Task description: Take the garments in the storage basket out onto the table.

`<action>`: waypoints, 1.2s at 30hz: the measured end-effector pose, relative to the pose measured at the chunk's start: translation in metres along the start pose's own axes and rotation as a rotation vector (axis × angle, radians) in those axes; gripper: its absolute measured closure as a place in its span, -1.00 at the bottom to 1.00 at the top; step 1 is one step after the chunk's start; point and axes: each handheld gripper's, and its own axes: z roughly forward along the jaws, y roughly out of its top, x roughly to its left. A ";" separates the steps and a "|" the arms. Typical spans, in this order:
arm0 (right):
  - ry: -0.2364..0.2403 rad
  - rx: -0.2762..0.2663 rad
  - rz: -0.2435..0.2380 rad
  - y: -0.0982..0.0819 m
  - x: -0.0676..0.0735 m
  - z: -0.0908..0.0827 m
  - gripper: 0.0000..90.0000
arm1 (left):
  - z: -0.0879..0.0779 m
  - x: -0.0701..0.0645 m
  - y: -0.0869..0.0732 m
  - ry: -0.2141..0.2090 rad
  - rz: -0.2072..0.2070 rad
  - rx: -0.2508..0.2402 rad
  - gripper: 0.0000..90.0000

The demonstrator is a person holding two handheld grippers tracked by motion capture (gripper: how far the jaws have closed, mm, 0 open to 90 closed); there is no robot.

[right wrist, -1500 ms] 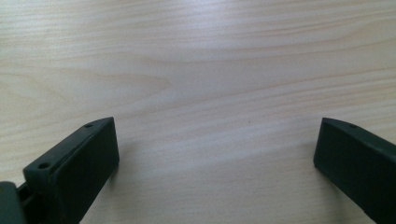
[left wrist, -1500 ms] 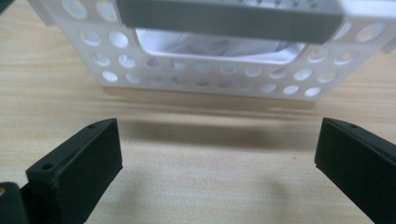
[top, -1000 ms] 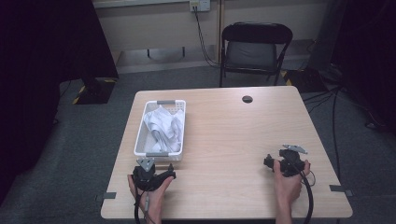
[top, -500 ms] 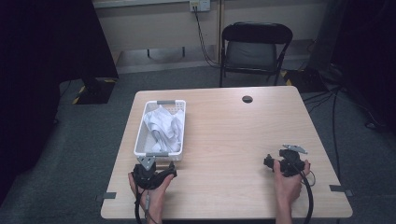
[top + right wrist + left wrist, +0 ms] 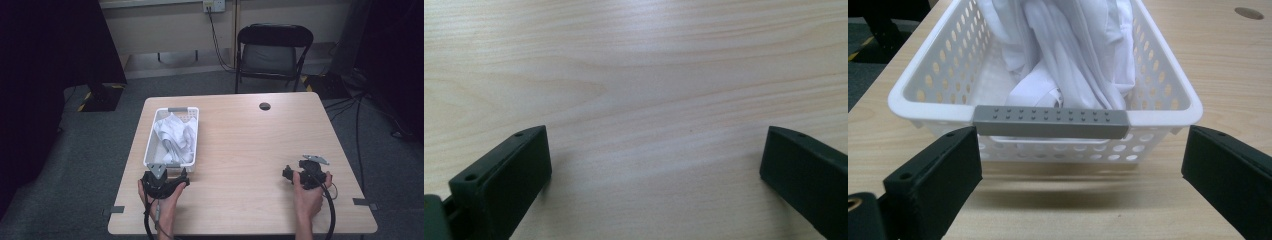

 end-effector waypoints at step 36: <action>0.000 0.000 0.000 0.000 0.000 0.000 -1.00 | 0.001 0.005 0.044 -0.043 0.048 -0.061 -0.95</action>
